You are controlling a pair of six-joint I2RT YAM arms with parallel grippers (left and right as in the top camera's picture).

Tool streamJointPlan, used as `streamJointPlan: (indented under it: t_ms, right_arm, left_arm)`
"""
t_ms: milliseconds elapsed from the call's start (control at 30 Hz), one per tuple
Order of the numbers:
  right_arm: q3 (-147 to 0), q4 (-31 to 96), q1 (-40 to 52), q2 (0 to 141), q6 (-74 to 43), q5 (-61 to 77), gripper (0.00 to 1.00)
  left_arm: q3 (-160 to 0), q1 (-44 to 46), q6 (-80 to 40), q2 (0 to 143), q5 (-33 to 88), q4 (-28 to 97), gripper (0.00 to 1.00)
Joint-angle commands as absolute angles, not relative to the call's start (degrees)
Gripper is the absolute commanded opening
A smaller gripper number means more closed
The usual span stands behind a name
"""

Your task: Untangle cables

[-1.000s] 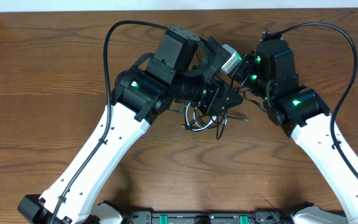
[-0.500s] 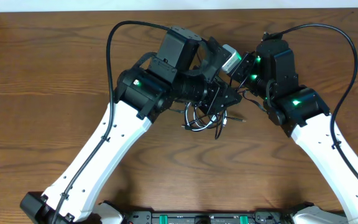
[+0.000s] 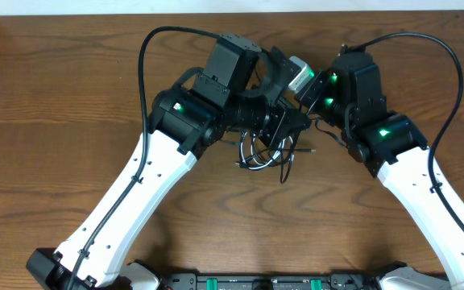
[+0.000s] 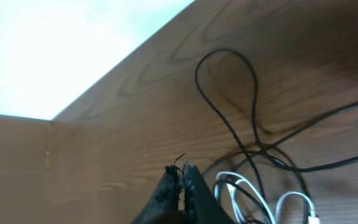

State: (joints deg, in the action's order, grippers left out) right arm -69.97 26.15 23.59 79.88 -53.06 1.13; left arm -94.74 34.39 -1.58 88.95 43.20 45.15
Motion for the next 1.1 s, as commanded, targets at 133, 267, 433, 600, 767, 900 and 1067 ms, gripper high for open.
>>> streamJointPlan:
  t_ms: [133, 267, 433, 600, 767, 900, 1067]
  right_arm:
    - [-70.5, 30.8, 24.1, 79.7, -45.0, 1.7, 0.89]
    - [-70.5, 34.9, 23.6, 79.6, -44.9, 2.0, 0.99]
    - [-70.5, 35.8, 23.5, 78.7, -39.8, 8.3, 0.99]
    - [-70.5, 41.2, 23.5, 77.9, -35.4, 9.8, 0.99]
    - [-70.5, 45.7, 23.6, 77.9, -33.5, 9.8, 0.99]
    - [-70.5, 47.0, 23.7, 77.9, -32.6, 9.8, 0.99]
    - [-70.5, 48.2, 23.7, 77.9, -32.4, 9.8, 0.99]
  left_arm:
    - [-96.7, 33.4, -5.1, 87.4, 43.5, 42.2, 0.07]
    - [-97.5, 32.3, -11.4, 84.0, 33.9, 40.9, 0.07]
    - [-97.5, 31.4, -13.0, 78.8, 21.4, 40.1, 0.07]
    - [-97.5, 30.2, -15.4, 73.2, 12.1, 36.3, 0.07]
    - [-97.5, 30.1, -15.4, 68.9, 7.1, 30.3, 0.07]
    - [-97.5, 30.1, -15.4, 67.0, 1.4, 29.7, 0.08]
    - [-97.5, 30.1, -19.6, 65.1, -17.0, 29.7, 0.08]
